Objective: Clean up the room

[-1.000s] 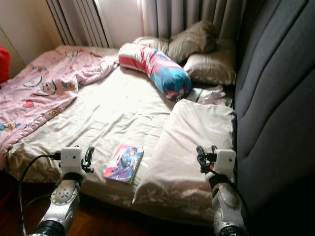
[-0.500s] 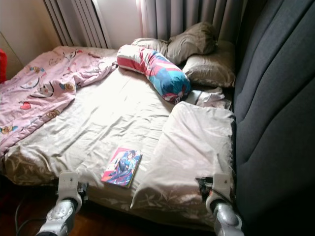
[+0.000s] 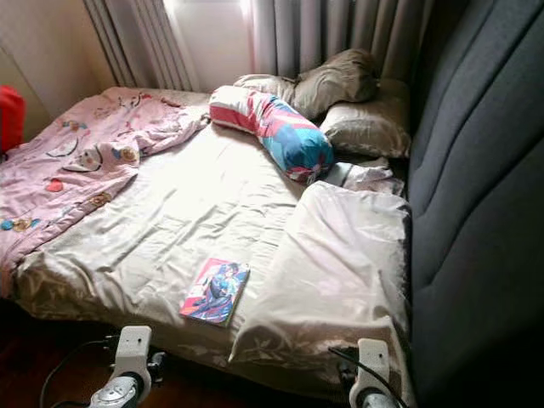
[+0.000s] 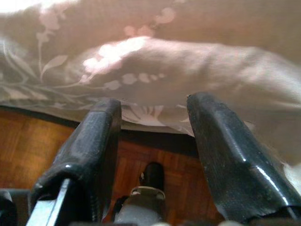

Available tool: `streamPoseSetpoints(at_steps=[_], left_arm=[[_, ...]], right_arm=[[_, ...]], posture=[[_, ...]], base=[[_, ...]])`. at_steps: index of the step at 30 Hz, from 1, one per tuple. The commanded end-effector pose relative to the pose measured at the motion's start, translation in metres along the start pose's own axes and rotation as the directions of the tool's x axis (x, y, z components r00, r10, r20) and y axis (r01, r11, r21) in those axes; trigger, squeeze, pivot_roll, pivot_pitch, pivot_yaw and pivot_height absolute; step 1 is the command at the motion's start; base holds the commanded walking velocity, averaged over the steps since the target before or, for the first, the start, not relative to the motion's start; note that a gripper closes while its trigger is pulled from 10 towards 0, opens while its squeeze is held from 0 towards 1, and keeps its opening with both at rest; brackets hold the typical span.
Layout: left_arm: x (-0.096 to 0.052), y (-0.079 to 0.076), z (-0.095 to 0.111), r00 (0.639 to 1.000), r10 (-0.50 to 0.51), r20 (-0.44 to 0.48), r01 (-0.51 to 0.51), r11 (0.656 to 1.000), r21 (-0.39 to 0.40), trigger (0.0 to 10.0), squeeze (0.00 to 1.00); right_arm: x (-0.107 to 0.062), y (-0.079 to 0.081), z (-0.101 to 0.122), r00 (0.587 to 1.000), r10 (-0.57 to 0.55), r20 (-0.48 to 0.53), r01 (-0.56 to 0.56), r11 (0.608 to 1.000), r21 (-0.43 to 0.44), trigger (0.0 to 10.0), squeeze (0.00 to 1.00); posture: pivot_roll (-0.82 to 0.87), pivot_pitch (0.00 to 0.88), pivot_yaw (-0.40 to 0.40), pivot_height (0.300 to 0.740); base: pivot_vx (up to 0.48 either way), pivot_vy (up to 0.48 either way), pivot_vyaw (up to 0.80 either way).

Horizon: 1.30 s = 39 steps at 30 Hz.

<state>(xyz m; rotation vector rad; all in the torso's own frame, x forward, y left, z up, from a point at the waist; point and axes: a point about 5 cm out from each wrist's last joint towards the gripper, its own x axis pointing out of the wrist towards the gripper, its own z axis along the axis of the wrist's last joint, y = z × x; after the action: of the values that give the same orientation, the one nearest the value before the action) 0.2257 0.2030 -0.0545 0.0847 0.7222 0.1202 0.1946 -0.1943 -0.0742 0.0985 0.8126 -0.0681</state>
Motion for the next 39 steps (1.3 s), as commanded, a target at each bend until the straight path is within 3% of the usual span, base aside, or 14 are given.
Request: streamPoseSetpoints(at_steps=[1,10,15,29,39], left_arm=[[-0.002,0.005,-0.009,0.999,0.009,-0.044,-0.009,1.000,0.015,10.0,0.00],[-0.004,0.004,-0.016,0.998,-0.005,-0.070,0.007,0.999,0.034,10.0,0.00],[-0.005,0.007,-0.021,0.996,-0.003,-0.090,0.006,0.999,0.036,10.0,0.00],[-0.007,0.009,-0.027,0.993,-0.005,-0.116,0.010,0.999,0.043,10.0,0.00],[-0.008,0.010,-0.030,0.992,-0.006,-0.126,0.012,0.999,0.047,10.0,0.00]], right_arm=[[-0.001,0.002,-0.006,1.000,0.003,-0.028,-0.002,1.000,0.005,10.0,0.00],[-0.004,-0.003,-0.015,0.997,-0.035,-0.064,0.036,0.999,0.010,10.0,0.00],[-0.004,-0.001,-0.017,0.997,-0.030,-0.077,0.030,1.000,0.003,10.0,0.00],[-0.010,-0.001,-0.036,0.991,-0.028,-0.134,0.028,1.000,-0.005,10.0,0.00],[-0.009,0.000,-0.034,0.992,-0.025,-0.128,0.024,1.000,-0.005,10.0,0.00]], posture=[[-0.08,0.000,0.057,0.740],[-0.09,0.000,0.065,0.740],[-0.09,0.000,0.065,0.740],[-0.08,0.000,0.069,0.740],[-0.07,0.000,0.067,0.740]], base=[[0.000,0.416,0.00],[0.000,0.418,0.00],[0.000,0.421,-0.76],[0.000,0.420,0.00],[0.000,0.418,0.00]])
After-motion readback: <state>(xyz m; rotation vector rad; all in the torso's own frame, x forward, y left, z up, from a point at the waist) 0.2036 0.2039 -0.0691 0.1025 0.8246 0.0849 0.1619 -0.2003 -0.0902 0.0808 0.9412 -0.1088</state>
